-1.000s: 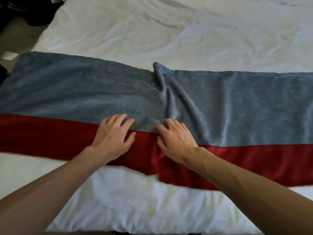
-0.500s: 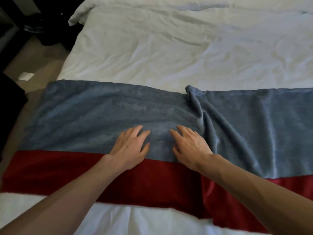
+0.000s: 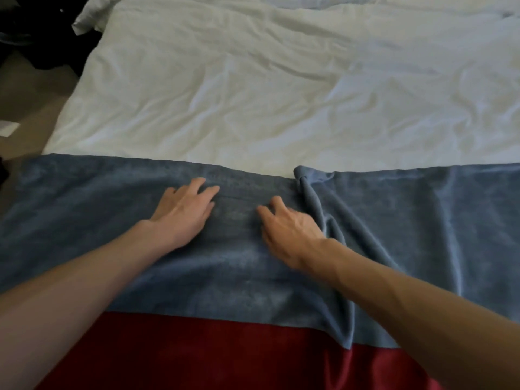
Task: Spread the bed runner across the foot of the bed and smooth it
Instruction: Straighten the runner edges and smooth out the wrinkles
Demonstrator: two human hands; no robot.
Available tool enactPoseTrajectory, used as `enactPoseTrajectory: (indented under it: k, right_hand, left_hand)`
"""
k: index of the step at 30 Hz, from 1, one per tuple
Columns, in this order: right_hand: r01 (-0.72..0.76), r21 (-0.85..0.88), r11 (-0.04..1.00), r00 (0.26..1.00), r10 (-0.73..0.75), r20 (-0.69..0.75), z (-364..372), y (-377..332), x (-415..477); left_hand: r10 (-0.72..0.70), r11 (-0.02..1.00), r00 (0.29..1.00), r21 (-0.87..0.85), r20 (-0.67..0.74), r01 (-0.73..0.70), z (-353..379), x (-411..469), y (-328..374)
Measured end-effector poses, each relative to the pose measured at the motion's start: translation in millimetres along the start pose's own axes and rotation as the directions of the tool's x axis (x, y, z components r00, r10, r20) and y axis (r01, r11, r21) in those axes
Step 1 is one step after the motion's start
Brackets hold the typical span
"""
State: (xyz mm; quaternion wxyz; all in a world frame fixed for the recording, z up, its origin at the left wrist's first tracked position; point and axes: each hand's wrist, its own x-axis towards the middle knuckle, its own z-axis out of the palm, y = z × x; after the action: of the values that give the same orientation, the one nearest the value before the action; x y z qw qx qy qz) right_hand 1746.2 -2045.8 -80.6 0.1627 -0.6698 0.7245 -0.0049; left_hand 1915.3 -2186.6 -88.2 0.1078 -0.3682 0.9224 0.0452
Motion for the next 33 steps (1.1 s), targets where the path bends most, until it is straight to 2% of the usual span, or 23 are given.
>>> enactPoseTrajectory:
  k: [2, 4, 9, 11, 14, 19, 22, 26, 30, 33]
  right_hand:
    - [0.03, -0.054, 0.998, 0.999, -0.033, -0.039, -5, -4, 19]
    - [0.012, -0.03, 0.999, 0.999, -0.014, -0.048, -8, -4, 39]
    - [-0.161, 0.046, 0.986, 0.987, 0.161, -0.003, -6, 11, 94]
    - [-0.19, 0.046, 0.981, 0.982, 0.19, 0.005, 4, 14, 109]
    - [-0.186, 0.058, 0.981, 0.982, 0.187, -0.018, 19, 8, 121]
    - [-0.139, 0.098, 0.985, 0.984, 0.149, -0.099, 24, -12, 143]
    - [-0.114, 0.115, 0.987, 0.982, 0.13, -0.137, 20, -33, 167]
    - [-0.096, 0.148, 0.984, 0.971, 0.125, -0.205, 21, -55, 195]
    - [-0.11, 0.145, 0.983, 0.975, 0.135, -0.176, 38, -58, 194]
    - [-0.072, 0.143, 0.987, 0.98, 0.097, -0.173, 41, -56, 190]
  left_hand:
    - [0.009, 0.998, 0.999, 0.065, -0.045, -0.006, 3, 16, -6]
    - [0.027, 0.996, 0.998, 0.089, -0.054, -0.022, 7, 32, -11]
    - [0.021, 1.0, 0.998, 0.013, -0.067, -0.02, 10, 64, -21]
    - [0.015, 1.0, 0.998, 0.004, -0.065, -0.014, 10, 74, -25]
    - [-0.021, 1.0, 0.999, 0.021, -0.046, 0.022, 12, 86, -36]
    - [0.003, 1.0, 0.99, -0.009, -0.141, -0.005, 19, 88, -69]
    - [-0.035, 0.999, 0.982, 0.019, -0.183, 0.039, 14, 92, -98]
    - [-0.099, 0.991, 0.982, 0.072, -0.159, 0.112, 12, 95, -128]
    - [-0.14, 0.978, 0.975, 0.127, -0.173, 0.163, 18, 90, -121]
    - [-0.088, 0.98, 0.964, 0.152, -0.25, 0.128, 19, 86, -108]
